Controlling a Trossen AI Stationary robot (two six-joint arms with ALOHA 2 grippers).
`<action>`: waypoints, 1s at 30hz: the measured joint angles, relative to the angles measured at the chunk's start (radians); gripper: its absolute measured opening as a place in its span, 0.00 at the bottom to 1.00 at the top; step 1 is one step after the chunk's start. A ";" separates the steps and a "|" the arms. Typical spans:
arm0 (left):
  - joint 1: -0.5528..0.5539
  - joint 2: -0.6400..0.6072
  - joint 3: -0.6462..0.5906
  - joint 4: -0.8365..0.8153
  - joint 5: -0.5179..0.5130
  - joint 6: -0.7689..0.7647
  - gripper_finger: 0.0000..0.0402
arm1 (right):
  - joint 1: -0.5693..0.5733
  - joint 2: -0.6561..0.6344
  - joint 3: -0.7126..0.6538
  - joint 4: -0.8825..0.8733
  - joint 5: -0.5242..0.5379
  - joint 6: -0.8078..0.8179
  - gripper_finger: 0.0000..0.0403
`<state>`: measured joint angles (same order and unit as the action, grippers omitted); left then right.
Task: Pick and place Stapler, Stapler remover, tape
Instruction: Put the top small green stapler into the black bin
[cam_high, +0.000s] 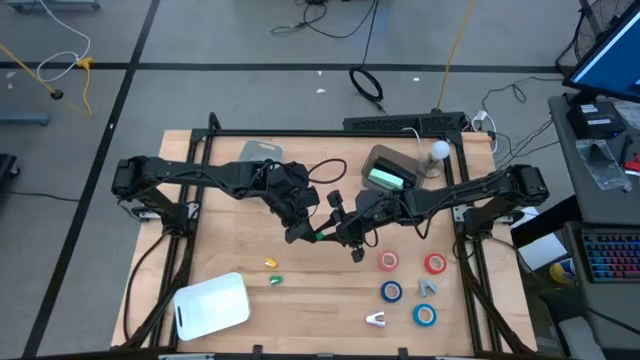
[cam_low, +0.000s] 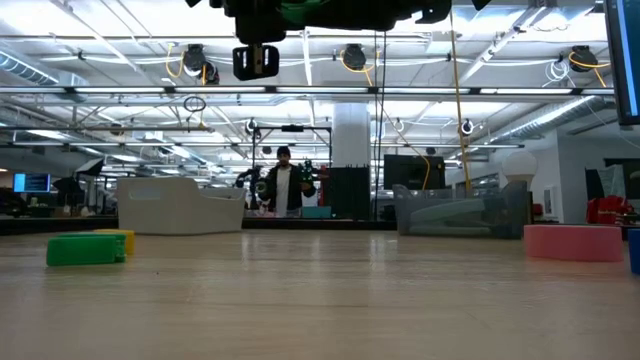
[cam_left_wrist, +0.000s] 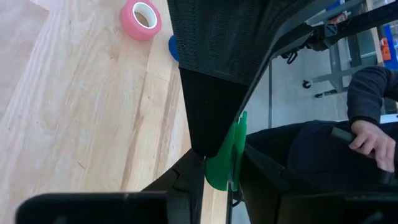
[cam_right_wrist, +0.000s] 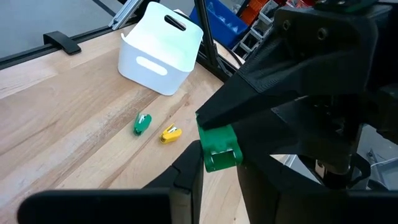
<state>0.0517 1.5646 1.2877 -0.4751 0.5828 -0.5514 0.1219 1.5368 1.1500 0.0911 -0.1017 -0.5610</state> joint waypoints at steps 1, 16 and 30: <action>0.000 0.000 0.000 0.000 -0.003 0.000 0.25 | 0.000 0.000 0.000 -0.002 0.000 0.000 0.18; 0.014 0.001 -0.001 -0.021 0.012 0.042 0.59 | 0.001 -0.001 0.001 -0.017 0.025 0.027 0.18; 0.030 0.002 -0.001 -0.086 0.086 0.049 0.64 | 0.001 -0.002 0.001 -0.089 0.076 0.027 0.17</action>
<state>0.0815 1.5661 1.2865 -0.5613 0.6690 -0.5026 0.1226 1.5352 1.1511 0.0016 -0.0254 -0.5343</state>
